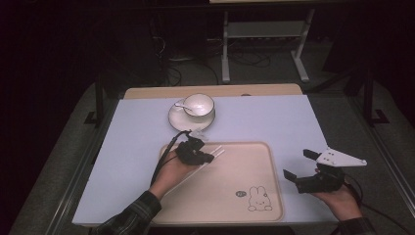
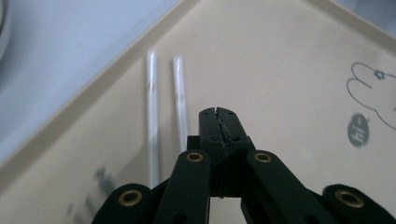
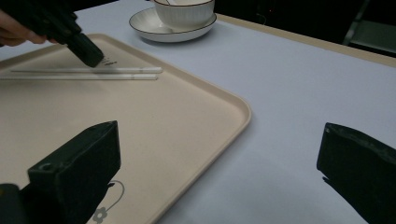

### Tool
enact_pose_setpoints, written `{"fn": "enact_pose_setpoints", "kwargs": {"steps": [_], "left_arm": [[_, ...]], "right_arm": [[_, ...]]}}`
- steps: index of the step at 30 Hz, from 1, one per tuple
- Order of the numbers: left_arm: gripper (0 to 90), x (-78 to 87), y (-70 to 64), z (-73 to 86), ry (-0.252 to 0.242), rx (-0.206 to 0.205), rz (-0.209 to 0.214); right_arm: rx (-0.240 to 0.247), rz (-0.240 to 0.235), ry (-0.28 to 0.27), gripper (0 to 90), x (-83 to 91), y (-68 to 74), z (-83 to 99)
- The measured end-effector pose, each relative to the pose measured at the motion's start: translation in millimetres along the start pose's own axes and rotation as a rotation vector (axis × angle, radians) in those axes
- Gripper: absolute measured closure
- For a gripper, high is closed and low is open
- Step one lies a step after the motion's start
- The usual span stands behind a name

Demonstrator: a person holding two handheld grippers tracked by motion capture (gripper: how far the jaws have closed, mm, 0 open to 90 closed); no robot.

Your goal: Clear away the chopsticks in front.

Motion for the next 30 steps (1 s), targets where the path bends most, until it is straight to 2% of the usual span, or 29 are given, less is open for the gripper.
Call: {"fn": "enact_pose_setpoints", "kwargs": {"steps": [2, 3, 5, 10, 15, 20, 30], "left_arm": [[89.6, -11.4, -2.4, -8.4, 0.013, -0.018, 0.003], [89.6, -22.4, -4.1, -14.9, 0.022, -0.029, 0.008], [89.6, -32.3, -4.6, -19.6, 0.032, -0.034, 0.007], [89.5, -47.7, -2.6, -25.0, 0.036, -0.039, -0.011], [89.5, -48.6, 2.0, -27.3, 0.01, -0.041, -0.033], [89.5, -45.1, 8.0, -26.7, 0.011, -0.038, -0.05], [89.6, -31.1, 28.7, -20.5, -0.001, 0.013, -0.078]], "right_arm": [[-0.002, -0.001, 0.0, 0.0, 0.2, 0.0, 0.1], [-0.005, -0.001, 0.0, 0.0, 0.7, -0.2, 0.6], [-0.005, -0.001, -0.001, 0.0, 1.0, -0.7, 1.4], [-0.008, 0.003, -0.002, 0.0, 2.3, -1.9, 2.3], [-0.009, 0.002, 0.002, 0.0, 2.0, -1.8, 2.6], [-0.006, 0.002, 0.001, 0.0, 2.0, -1.7, 2.4], [-0.006, 0.004, -0.002, 0.0, 2.5, -1.9, 2.3]]}}
Point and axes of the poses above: each handheld gripper's, and its own axes: x roughly backward along the jaws, z roughly out of its underside, y roughly to its left, the point moved 1 cm from there along -x, roughly forward along the jaws, and after that the axes turned 15 degrees about x, right-handed, at the moved point
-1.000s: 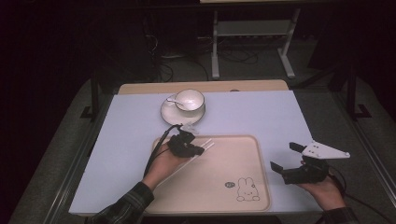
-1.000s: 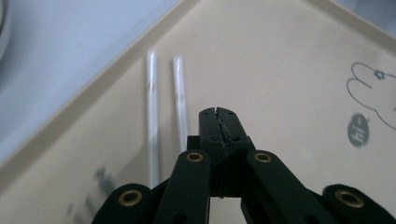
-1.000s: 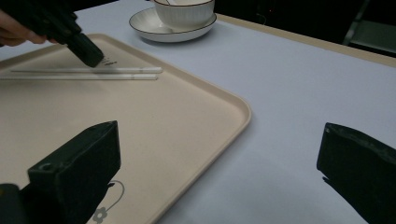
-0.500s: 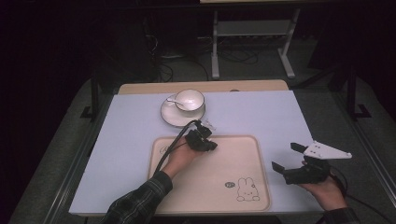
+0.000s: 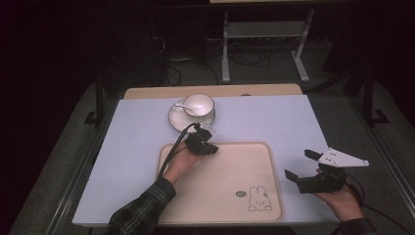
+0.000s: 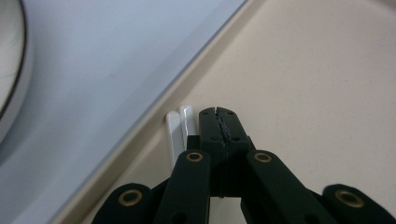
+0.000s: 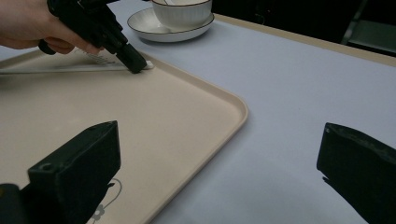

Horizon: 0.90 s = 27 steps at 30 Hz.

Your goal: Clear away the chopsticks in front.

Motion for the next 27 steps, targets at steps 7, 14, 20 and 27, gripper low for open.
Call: {"fn": "enact_pose_setpoints", "kwargs": {"steps": [7, 14, 20, 27], "left_arm": [[89.6, 10.9, 9.1, 9.1, 0.008, 0.015, -0.012], [89.5, 28.9, 18.8, 28.3, 0.019, 0.037, -0.013], [89.5, 45.8, 23.3, 49.0, 0.025, 0.059, -0.013], [89.4, 64.8, 30.5, 70.2, 0.03, 0.078, -0.031]], "right_arm": [[-0.001, 0.001, -0.001, 0.0, 0.3, -0.3, 0.0], [0.002, 0.002, -0.001, 0.0, 0.0, 0.2, -0.7], [-0.005, -0.001, -0.003, 0.0, -0.3, 0.4, 0.1], [-0.002, -0.002, -0.005, 0.0, 0.2, -0.4, 0.6]]}}
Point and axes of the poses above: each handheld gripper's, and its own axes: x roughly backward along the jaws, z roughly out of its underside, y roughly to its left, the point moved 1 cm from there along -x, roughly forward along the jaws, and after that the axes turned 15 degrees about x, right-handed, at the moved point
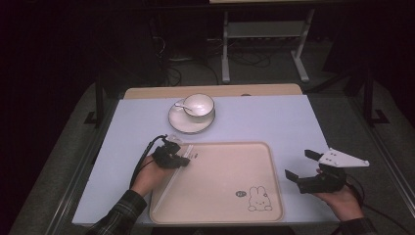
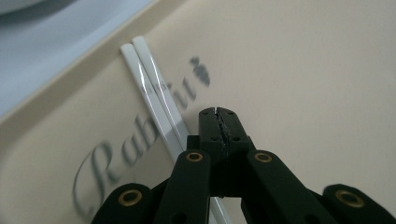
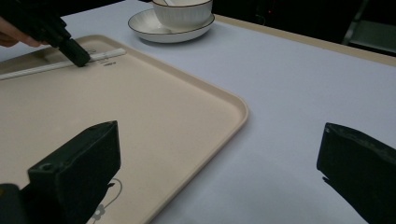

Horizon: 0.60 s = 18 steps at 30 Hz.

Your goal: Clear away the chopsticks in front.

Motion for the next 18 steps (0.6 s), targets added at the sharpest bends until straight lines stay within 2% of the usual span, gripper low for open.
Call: {"fn": "enact_pose_setpoints", "kwargs": {"steps": [2, 9, 18], "left_arm": [[89.4, 8.5, 5.3, 10.7, -0.006, 0.019, -0.004], [89.4, 24.5, 16.5, 30.3, -0.022, 0.057, -0.016], [89.4, 32.6, 20.4, 41.5, -0.033, 0.076, -0.02]], "right_arm": [[0.003, 0.001, -0.001, 0.0, -0.7, 0.2, -1.0], [0.013, -0.003, 0.003, 0.0, -2.7, 2.4, -3.4], [0.016, -0.006, 0.006, 0.0, -4.4, 2.7, -3.8]]}}
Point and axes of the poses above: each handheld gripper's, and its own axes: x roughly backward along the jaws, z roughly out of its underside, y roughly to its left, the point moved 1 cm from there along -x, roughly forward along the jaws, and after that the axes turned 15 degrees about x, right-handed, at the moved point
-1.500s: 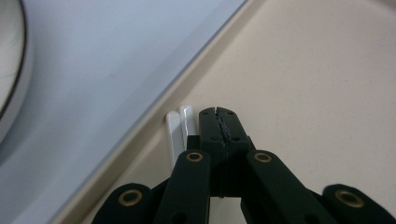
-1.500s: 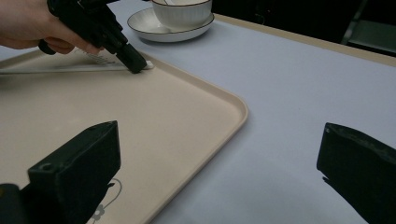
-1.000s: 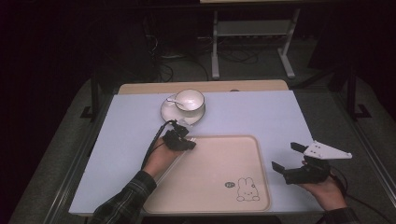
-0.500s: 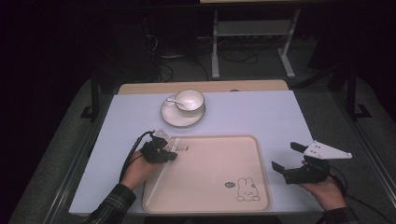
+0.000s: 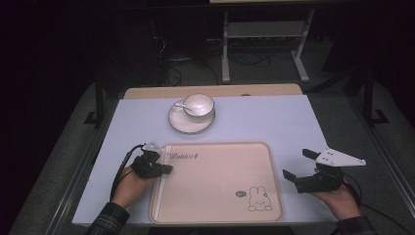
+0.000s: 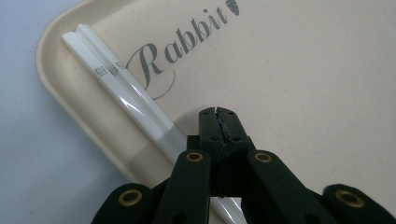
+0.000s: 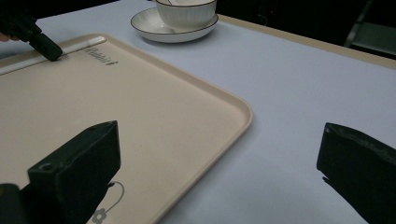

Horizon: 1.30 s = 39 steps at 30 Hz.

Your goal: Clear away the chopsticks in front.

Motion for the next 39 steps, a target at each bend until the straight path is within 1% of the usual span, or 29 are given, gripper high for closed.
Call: {"fn": "enact_pose_setpoints", "kwargs": {"steps": [4, 6, 9, 10, 11, 14, 15, 17, 18, 19, 20, 21, 22, 23, 24, 25, 26, 28, 29, 30, 31, 34, 39], "left_arm": [[87.8, 0.0, -1.3, -0.1, 0.0, -0.011, -0.003], [84.9, 0.5, -2.3, -0.9, -0.005, -0.017, -0.008], [81.4, 3.8, -3.0, -2.7, -0.028, -0.027, -0.001], [80.2, 3.8, -3.0, -2.7, -0.028, -0.027, -0.001], [78.3, 8.0, -4.0, -3.7, -0.053, -0.031, 0.006], [73.1, 16.6, -5.7, -4.1, -0.095, -0.035, 0.022], [70.3, 16.6, -5.7, -4.1, -0.095, -0.035, 0.022], [62.9, 23.4, -6.8, -3.2, -0.127, -0.041, 0.031], [58.6, 30.2, -7.4, -1.8, -0.161, -0.051, 0.033], [54.2, 33.6, -7.2, -1.1, -0.175, -0.056, 0.039], [49.6, 33.6, -7.2, -1.1, -0.175, -0.056, 0.039], [45.7, 36.5, -7.1, -0.2, -0.193, -0.056, 0.047], [45.7, 39.2, -7.1, 1.2, -0.209, -0.062, 0.052], [37.9, 41.9, -7.0, 3.0, -0.224, -0.075, 0.048], [37.9, 44.0, -7.1, 5.1, -0.245, -0.082, 0.042], [30.9, 47.6, -5.8, 9.0, -0.268, -0.081, 0.032], [27.2, 48.7, -4.8, 10.7, -0.273, -0.073, 0.031], [22.6, 49.8, -3.9, 12.6, -0.28, -0.071, 0.03], [22.6, 51.2, -2.8, 14.6, -0.286, -0.068, 0.025], [20.2, 52.8, -1.5, 16.9, -0.296, -0.058, 0.024], [16.9, 56.0, 0.9, 20.2, -0.317, -0.052, 0.02], [15.1, 60.7, 5.4, 26.5, -0.358, -0.042, 0.033], [14.9, 62.6, 8.3, 32.7, -0.367, -0.036, 0.034]], "right_arm": [[0.003, -0.004, 0.0, 0.0, -1.1, -0.3, 0.0], [0.004, -0.005, 0.0, 0.0, -1.2, -0.3, 0.0], [0.005, -0.006, -0.001, 0.0, -1.1, -0.2, 0.0], [0.005, -0.006, -0.001, 0.0, -1.1, -0.2, 0.0], [0.005, -0.007, -0.001, 0.0, -1.0, 0.1, 0.0], [0.006, -0.009, 0.001, 0.0, -0.8, 0.5, 0.0], [0.006, -0.009, 0.001, 0.0, -0.8, 0.5, 0.0], [0.007, -0.009, 0.002, 0.0, -0.6, 0.8, 0.0], [0.009, -0.01, 0.001, 0.0, -0.6, 1.0, 0.0], [0.01, -0.011, 0.002, 0.0, -0.7, 1.2, 0.0], [0.01, -0.011, 0.002, 0.0, -0.7, 1.2, 0.0], [0.011, -0.013, 0.002, 0.0, -0.8, 1.5, 0.1], [0.011, -0.013, 0.002, 0.0, -0.8, 1.5, 0.1], [0.012, -0.013, 0.002, 0.0, -0.8, 1.6, 0.1], [0.011, -0.014, 0.001, 0.0, -0.8, 1.7, 0.1], [0.01, -0.015, 0.001, 0.0, -0.7, 1.6, 0.1], [0.01, -0.015, 0.001, 0.0, -0.7, 1.6, 0.1], [0.011, -0.015, 0.0, 0.0, -0.8, 1.6, 0.1], [0.011, -0.015, 0.0, 0.0, -0.8, 1.6, 0.1], [0.012, -0.016, 0.001, 0.0, -0.8, 1.7, 0.0], [0.012, -0.016, 0.001, 0.0, -0.6, 1.8, 0.1], [0.011, -0.014, 0.0, 0.0, -0.4, 1.6, 0.1], [0.012, -0.015, 0.001, 0.0, -0.7, 1.7, 0.2]]}}
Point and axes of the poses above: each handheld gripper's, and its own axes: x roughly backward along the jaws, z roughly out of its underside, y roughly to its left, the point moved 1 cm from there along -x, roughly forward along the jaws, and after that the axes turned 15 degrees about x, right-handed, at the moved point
